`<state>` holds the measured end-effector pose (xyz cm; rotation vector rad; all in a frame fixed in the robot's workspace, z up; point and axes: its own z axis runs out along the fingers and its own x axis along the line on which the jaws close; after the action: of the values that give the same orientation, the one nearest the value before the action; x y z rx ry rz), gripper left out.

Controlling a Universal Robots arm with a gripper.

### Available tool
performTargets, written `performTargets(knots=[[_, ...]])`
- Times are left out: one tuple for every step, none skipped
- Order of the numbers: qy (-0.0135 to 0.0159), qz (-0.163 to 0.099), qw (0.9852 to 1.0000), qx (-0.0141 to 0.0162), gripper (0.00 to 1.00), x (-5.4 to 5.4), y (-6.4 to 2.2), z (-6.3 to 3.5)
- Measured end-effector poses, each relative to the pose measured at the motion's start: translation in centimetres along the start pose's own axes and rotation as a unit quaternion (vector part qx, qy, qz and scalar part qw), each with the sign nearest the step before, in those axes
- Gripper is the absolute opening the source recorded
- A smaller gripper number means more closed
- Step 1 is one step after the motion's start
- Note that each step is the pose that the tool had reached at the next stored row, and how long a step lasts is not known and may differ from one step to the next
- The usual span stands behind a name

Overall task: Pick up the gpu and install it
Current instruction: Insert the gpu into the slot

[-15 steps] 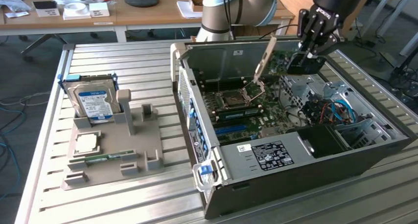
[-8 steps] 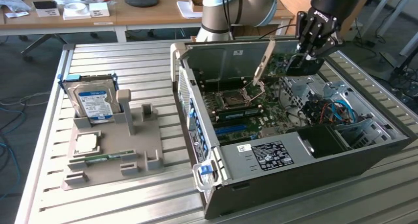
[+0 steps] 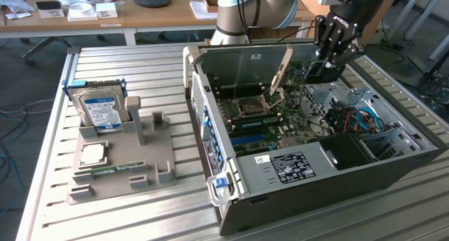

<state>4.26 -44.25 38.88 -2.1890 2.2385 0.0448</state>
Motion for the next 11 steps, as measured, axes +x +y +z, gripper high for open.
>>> performTargets(knots=[[-0.0006,-0.001,1.0,0.0009,0.27,0.0,0.06,0.09],[-0.0012,-0.003,1.0,0.0018,0.27,0.01,0.11,0.18],[-0.0015,-0.005,1.0,0.0029,0.27,0.01,0.16,0.26],[-0.0019,-0.006,1.0,0.0041,0.27,0.01,0.21,0.34],[-0.0023,-0.007,1.0,0.0054,0.27,0.02,0.26,0.43],[-0.0025,-0.009,0.9999,0.007,0.27,0.02,0.31,0.51],[-0.0028,-0.01,0.9999,0.0086,0.27,0.02,0.36,0.59],[-0.003,-0.011,0.9999,0.0103,0.27,0.03,0.41,0.67],[-0.0032,-0.013,0.9998,0.0122,0.27,0.03,0.46,0.74],[-0.0033,-0.014,0.9998,0.0142,0.27,0.03,0.5,0.81],[-0.0035,-0.015,0.9998,0.0163,0.27,0.04,0.56,0.88]])
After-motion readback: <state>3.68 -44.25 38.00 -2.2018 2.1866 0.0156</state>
